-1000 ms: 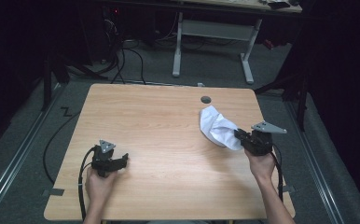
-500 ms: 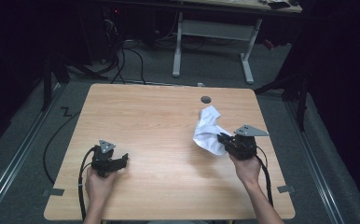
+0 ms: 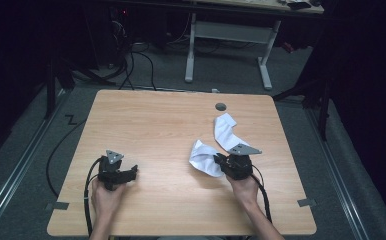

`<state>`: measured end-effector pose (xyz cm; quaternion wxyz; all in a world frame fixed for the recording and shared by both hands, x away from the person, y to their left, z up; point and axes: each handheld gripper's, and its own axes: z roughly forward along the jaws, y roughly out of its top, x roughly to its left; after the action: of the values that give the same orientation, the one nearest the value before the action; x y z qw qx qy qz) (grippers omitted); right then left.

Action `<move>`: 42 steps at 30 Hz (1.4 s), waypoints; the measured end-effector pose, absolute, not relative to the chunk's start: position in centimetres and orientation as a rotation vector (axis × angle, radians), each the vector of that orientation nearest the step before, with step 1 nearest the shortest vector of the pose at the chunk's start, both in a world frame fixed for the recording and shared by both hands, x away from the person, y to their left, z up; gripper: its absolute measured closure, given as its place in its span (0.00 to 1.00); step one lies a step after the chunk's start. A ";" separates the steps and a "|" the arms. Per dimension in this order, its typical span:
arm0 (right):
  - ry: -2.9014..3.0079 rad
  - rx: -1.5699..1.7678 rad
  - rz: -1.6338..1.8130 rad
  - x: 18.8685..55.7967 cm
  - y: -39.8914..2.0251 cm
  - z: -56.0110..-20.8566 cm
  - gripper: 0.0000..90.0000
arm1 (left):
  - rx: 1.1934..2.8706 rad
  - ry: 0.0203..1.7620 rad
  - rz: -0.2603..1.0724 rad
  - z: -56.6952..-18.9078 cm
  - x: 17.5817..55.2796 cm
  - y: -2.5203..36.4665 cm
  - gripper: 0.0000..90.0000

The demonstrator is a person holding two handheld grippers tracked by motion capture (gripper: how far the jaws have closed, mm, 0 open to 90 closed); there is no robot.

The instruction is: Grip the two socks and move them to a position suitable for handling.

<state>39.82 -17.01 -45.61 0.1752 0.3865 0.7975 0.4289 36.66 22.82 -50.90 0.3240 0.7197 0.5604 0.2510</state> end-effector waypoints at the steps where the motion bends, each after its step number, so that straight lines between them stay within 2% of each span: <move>1: 2.267 1.096 1.214 39.9 -16.3 -45.9 0.90 | 1.889 1.469 0.657 -50.9 36.7 22.8 0.23; 11: 2.309 1.092 1.124 40.2 -13.4 -47.9 0.90 | 1.889 1.466 0.654 -50.9 36.7 22.8 0.23; 25: 2.344 1.121 1.067 39.5 -11.3 -49.9 0.87 | 1.908 1.452 0.651 -50.9 36.9 22.6 0.20; 28: 2.350 1.130 1.082 39.5 -11.3 -50.0 0.83 | 1.911 1.446 0.648 -50.9 37.2 22.3 0.20; 29: 2.358 1.128 1.097 39.4 -11.2 -50.0 0.77 | 1.914 1.443 0.648 -50.9 37.4 21.9 0.20; 30: 2.358 1.128 1.097 39.4 -11.2 -50.0 0.77 | 1.914 1.443 0.648 -50.9 37.4 21.9 0.21; 35: 2.386 1.097 1.136 38.9 -11.5 -49.3 0.59 | 1.935 1.437 0.619 -50.6 37.8 20.3 0.24; 40: 2.365 1.084 1.192 38.9 -12.7 -48.4 0.59 | 1.946 1.381 0.587 -49.9 37.6 18.4 0.28; 42: 2.356 1.079 1.256 38.8 -13.6 -47.8 0.65 | 1.954 1.341 0.575 -49.4 37.4 17.3 0.26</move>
<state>38.84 -13.62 -47.82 0.1308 0.3714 0.8111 0.4325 37.41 17.34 -49.41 0.3444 0.7522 0.5162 0.2215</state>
